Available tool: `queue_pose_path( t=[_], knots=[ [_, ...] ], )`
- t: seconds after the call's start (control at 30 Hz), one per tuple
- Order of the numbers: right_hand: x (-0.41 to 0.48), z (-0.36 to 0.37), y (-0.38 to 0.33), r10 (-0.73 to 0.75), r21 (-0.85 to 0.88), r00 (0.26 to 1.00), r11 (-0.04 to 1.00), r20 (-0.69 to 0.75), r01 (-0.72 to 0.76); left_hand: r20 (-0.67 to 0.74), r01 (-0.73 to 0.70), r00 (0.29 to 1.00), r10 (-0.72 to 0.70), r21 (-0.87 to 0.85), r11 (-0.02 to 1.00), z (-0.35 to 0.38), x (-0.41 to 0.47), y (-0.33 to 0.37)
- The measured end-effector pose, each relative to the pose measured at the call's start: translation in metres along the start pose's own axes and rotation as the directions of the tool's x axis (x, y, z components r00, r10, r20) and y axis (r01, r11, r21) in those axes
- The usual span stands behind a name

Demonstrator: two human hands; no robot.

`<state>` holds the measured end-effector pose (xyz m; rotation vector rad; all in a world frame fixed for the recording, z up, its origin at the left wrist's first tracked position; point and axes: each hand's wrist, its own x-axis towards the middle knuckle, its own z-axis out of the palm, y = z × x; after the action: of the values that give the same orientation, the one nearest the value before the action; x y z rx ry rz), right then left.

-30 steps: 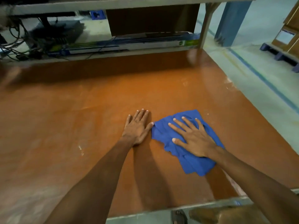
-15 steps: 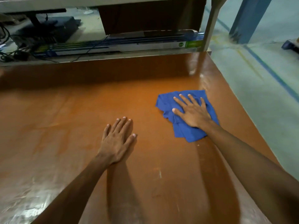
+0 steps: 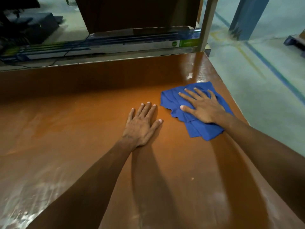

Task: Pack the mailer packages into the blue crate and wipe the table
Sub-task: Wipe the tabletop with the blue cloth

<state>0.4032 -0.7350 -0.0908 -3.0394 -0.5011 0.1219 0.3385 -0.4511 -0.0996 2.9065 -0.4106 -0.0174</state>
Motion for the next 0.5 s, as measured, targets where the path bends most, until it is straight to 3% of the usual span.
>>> queue_pose_path(
  t=[0.13,0.3,0.4,0.43,0.5],
  knots=[
    [0.039,-0.006,0.041,0.211,0.051,0.977,0.977,-0.032,-0.209,-0.023,-0.002,1.000,0.002,-0.014,1.000,0.001,-0.001,0.000],
    [0.082,-0.012,0.059,0.156,0.036,0.988,0.987,-0.016,-0.155,-0.036,0.008,0.999,-0.008,-0.012,1.000,0.002,-0.001,-0.001],
    [0.091,-0.015,0.056,0.357,0.094,0.934,0.930,-0.014,-0.354,-0.056,-0.002,0.998,0.001,-0.016,1.000,0.002,0.000,-0.001],
    [0.090,-0.015,0.047,0.369,0.093,0.929,0.926,-0.034,-0.365,-0.063,-0.001,0.998,0.000,-0.019,1.000,0.002,0.000,-0.001],
    [0.075,-0.011,0.023,0.233,0.063,0.971,0.971,-0.053,-0.230,-0.066,0.004,0.998,-0.005,-0.026,1.000,0.001,0.000,0.000]
  ],
)
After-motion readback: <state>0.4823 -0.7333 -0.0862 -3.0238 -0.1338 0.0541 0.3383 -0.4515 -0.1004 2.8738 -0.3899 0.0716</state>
